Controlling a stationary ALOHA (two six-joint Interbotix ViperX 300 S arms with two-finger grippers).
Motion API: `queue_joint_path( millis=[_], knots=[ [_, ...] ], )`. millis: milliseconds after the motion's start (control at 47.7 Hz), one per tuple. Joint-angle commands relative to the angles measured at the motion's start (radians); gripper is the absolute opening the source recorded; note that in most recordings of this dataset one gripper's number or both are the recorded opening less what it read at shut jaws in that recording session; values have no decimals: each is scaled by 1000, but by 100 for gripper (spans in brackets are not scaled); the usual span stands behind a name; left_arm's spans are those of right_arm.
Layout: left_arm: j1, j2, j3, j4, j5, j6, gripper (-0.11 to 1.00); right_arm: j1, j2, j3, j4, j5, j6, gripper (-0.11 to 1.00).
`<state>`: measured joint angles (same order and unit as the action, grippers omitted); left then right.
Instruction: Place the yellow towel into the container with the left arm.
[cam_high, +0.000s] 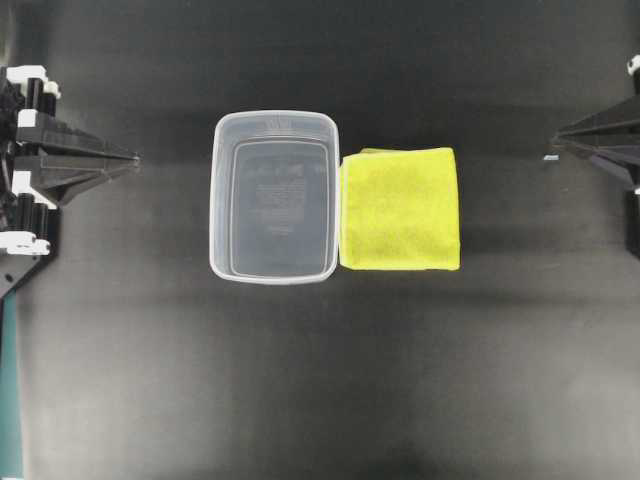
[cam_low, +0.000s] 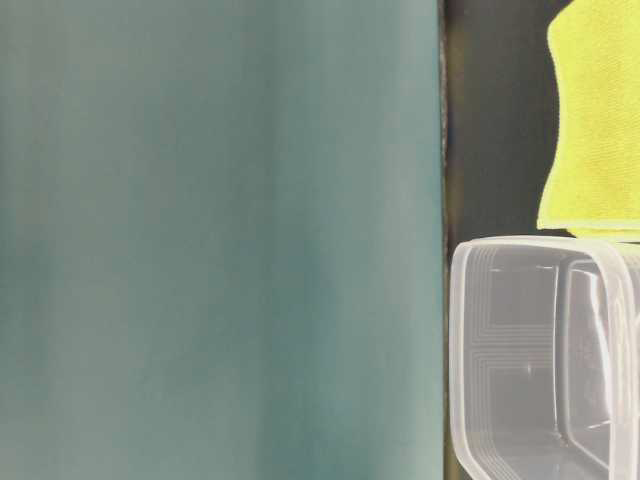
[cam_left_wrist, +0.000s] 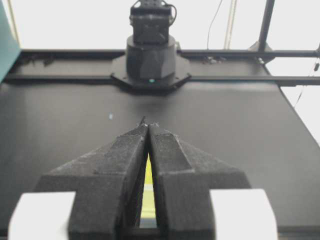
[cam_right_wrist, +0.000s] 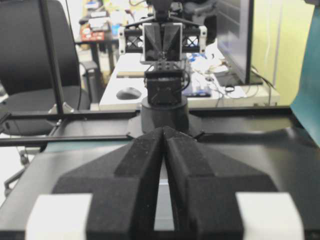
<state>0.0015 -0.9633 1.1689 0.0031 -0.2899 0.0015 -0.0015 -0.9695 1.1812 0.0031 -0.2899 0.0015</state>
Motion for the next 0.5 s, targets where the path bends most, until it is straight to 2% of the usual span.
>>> queue_joint_path(
  millis=[0, 84, 252, 482],
  knots=[
    [18, 37, -51, 35, 26, -28, 6, 5, 5, -20, 6, -9, 18, 1],
    [23, 75, -98, 37, 86, -44, 0, 5, -8, -20, 23, 2, 32, 0],
    [26, 190, -233, 37, 287, -44, 0, -8, -40, -20, 31, 57, 118, 0],
    [34, 373, -426, 37, 495, -32, 0, -28, -129, -23, 31, 212, 135, 0]
  ],
)
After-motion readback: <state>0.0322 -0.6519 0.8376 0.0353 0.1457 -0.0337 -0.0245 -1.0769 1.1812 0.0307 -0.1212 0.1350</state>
